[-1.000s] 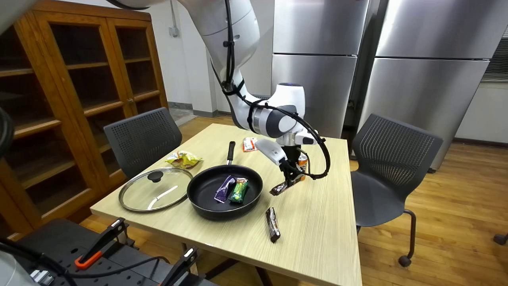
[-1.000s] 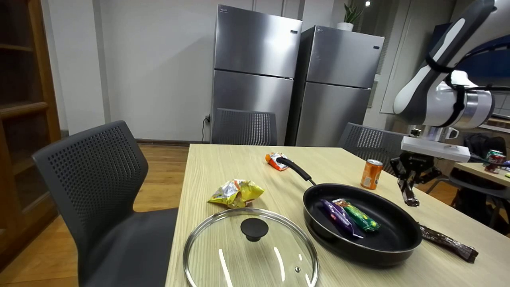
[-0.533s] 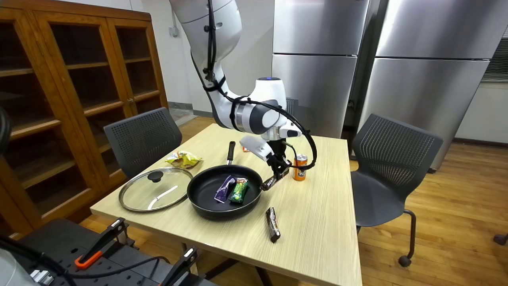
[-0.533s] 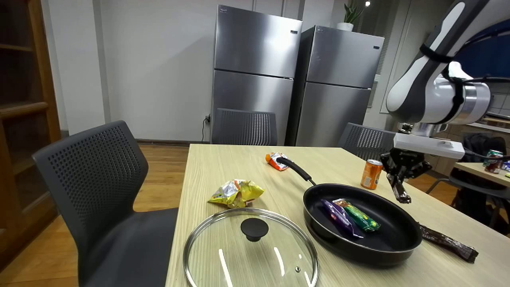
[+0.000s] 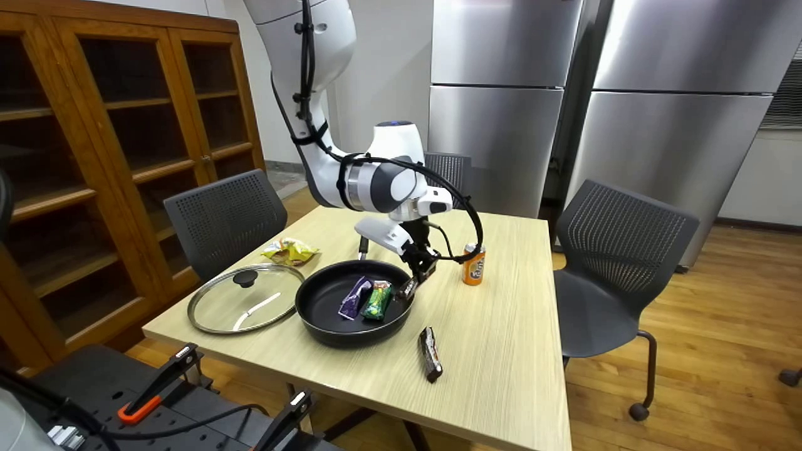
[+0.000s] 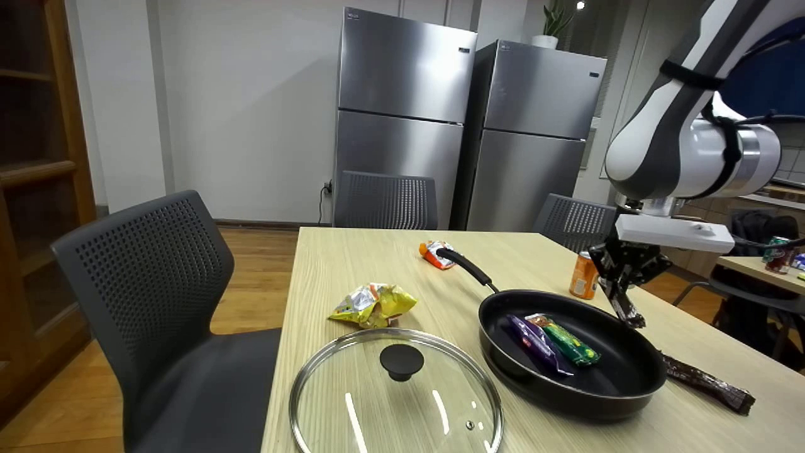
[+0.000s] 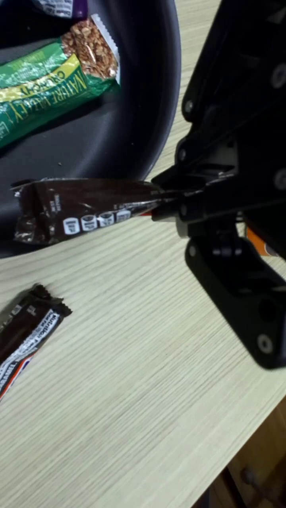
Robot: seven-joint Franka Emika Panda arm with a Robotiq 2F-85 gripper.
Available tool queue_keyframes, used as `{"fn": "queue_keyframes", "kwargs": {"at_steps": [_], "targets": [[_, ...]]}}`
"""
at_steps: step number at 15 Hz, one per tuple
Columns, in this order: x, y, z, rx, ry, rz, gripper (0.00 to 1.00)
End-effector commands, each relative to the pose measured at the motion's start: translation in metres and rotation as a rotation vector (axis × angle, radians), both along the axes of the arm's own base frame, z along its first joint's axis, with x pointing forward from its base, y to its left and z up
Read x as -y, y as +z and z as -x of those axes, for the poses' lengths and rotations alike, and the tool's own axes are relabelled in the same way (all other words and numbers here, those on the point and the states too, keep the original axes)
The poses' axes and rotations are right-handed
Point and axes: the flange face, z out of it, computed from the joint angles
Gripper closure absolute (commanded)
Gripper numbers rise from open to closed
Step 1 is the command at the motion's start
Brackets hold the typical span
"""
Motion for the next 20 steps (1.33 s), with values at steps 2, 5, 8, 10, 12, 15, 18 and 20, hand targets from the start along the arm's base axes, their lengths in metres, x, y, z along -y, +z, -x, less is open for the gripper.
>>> {"fn": "queue_keyframes", "kwargs": {"at_steps": [2, 5, 8, 10, 12, 15, 18, 20], "targets": [[-0.032, 0.011, 0.020, -0.008, 0.133, 0.035, 0.97], [-0.055, 0.007, 0.029, -0.032, 0.216, 0.050, 0.97], [-0.072, 0.002, 0.037, -0.059, 0.289, 0.059, 0.97], [-0.081, 0.000, 0.041, -0.077, 0.326, 0.064, 0.97], [-0.086, -0.002, 0.044, -0.090, 0.355, 0.074, 0.97], [-0.085, -0.002, 0.046, -0.114, 0.386, 0.095, 0.54], [-0.079, 0.001, 0.045, -0.120, 0.388, 0.099, 0.33], [-0.071, 0.004, 0.042, -0.119, 0.372, 0.098, 0.17]]}}
